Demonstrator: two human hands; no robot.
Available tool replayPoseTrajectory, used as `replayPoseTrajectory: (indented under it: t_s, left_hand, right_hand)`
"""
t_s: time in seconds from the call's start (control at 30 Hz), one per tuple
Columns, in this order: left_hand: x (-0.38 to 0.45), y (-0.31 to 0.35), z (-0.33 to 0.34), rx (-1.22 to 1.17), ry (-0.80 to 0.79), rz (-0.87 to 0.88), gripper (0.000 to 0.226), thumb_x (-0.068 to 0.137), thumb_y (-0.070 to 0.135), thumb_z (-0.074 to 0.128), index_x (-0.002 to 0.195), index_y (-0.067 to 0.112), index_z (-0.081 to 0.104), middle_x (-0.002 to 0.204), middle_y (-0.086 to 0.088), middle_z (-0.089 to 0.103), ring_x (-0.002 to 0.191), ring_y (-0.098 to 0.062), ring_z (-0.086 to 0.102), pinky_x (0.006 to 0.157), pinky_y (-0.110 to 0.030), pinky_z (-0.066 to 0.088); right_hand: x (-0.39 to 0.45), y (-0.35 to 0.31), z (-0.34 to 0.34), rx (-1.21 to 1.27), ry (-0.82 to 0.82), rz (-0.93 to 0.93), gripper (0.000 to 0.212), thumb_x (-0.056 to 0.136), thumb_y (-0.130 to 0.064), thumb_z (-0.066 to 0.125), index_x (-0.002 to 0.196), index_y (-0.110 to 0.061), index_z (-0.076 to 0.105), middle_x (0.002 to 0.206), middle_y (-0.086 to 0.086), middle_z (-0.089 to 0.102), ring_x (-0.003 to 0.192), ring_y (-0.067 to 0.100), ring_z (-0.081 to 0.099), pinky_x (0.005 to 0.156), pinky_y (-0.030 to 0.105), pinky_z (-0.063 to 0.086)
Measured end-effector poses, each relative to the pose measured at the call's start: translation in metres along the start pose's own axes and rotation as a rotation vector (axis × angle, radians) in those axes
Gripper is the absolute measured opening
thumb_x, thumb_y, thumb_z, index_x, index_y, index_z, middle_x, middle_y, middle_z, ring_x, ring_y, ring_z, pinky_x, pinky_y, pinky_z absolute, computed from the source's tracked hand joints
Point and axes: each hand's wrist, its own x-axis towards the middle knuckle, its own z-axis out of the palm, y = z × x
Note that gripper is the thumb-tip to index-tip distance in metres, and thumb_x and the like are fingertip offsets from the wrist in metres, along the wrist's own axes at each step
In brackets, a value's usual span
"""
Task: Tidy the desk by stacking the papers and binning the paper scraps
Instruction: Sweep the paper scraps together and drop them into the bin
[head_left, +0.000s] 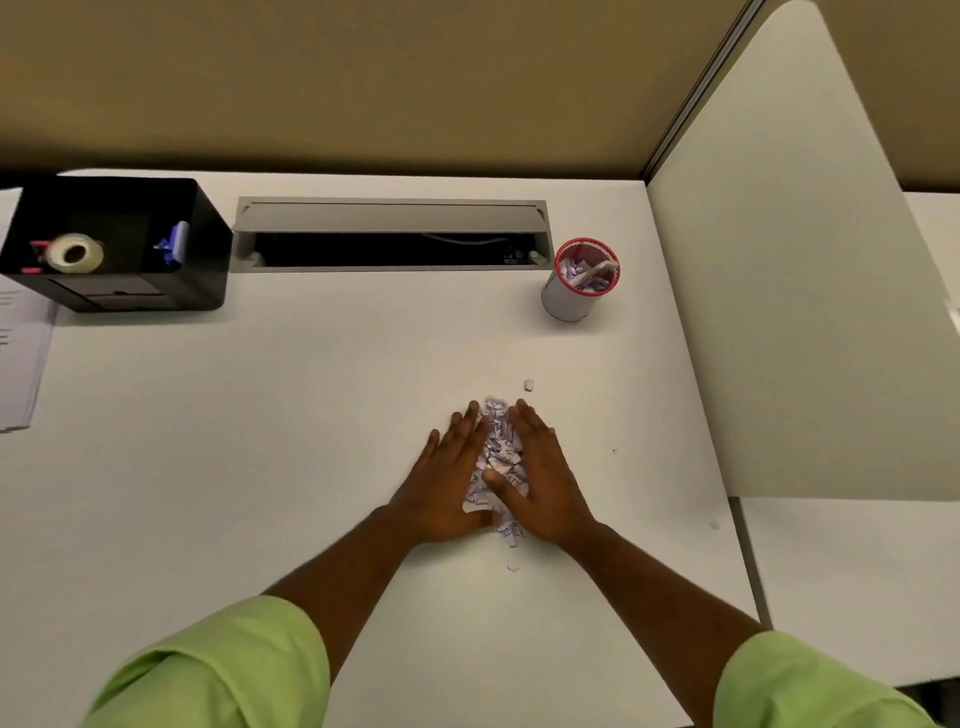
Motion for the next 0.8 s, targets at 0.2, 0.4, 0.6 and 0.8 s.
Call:
replayPoseTrajectory:
  t_s: [0.2,0.4,0.6,0.8]
  left_hand:
    - [-0.002,-0.007,-0.012,0.094,0.104,0.017,0.124,0.068,0.068,0.071,0.157,0.025,-0.005,0.162,0.002,-0.021,0.152,-0.021,0.002,0.118,-0.035,0.022]
    - [0.009,0.010,-0.011,0.202,0.096,-0.084,0.110,0.073,0.049,0.078,0.156,0.027,0.009,0.164,-0.003,0.001,0.145,-0.023,0.017,0.111,-0.039,0.032]
    - [0.007,0.018,-0.009,0.033,0.205,-0.171,0.061,0.082,0.023,0.076,0.137,0.021,0.051,0.150,0.002,0.037,0.132,-0.018,0.036,0.103,-0.032,0.044]
    - [0.008,0.015,-0.009,-0.039,0.323,-0.170,0.027,0.081,0.006,0.069,0.107,0.013,0.070,0.111,-0.002,0.062,0.096,-0.021,0.057,0.078,-0.036,0.054]
  right_hand:
    - [0.010,-0.007,-0.031,-0.336,-0.165,-0.069,0.115,0.073,-0.079,0.068,0.163,-0.031,0.015,0.172,0.002,0.004,0.158,0.028,0.010,0.124,0.047,0.024]
    - [0.007,-0.022,-0.019,-0.589,-0.165,-0.048,0.073,0.081,-0.043,0.076,0.147,-0.033,0.046,0.157,0.004,0.044,0.135,0.036,0.046,0.087,0.050,0.057]
    - [0.008,-0.023,-0.013,-0.468,0.001,-0.084,0.034,0.092,-0.020,0.065,0.126,-0.024,0.068,0.127,0.000,0.066,0.101,0.028,0.059,0.064,0.040,0.058]
    - [0.017,-0.019,-0.017,-0.435,0.001,-0.048,0.032,0.083,-0.006,0.072,0.114,-0.015,0.075,0.114,0.007,0.073,0.088,0.034,0.067,0.068,0.043,0.059]
